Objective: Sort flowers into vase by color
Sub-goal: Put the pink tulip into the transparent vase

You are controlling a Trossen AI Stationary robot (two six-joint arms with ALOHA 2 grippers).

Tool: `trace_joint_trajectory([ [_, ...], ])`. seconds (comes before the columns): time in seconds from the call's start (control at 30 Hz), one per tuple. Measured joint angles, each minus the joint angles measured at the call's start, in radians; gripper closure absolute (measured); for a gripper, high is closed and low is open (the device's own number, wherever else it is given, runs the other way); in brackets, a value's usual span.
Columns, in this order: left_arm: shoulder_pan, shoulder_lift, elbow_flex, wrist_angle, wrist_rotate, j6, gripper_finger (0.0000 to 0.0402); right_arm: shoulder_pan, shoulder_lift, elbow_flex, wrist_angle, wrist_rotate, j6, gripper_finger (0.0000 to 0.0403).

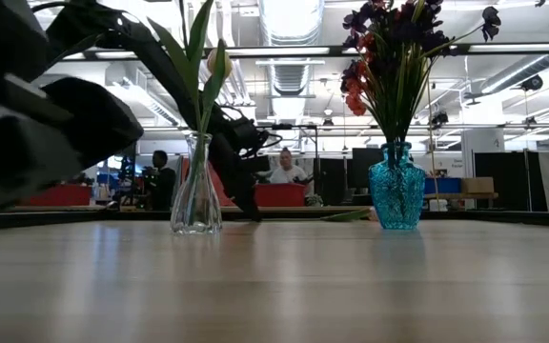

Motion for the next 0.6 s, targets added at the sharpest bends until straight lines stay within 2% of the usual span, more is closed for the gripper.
trace_joint_trajectory([
  [0.23,0.028,-0.068,-0.005,-0.021,0.080,-0.039,0.0401,0.001,0.000,0.000,-0.001,-0.001,0.000,0.0156],
  [0.6,0.059,-0.253,-0.006,-0.124,0.119,-0.038,0.0401,0.001,0.000,0.000,0.003,-0.001,-0.007,0.0156],
])
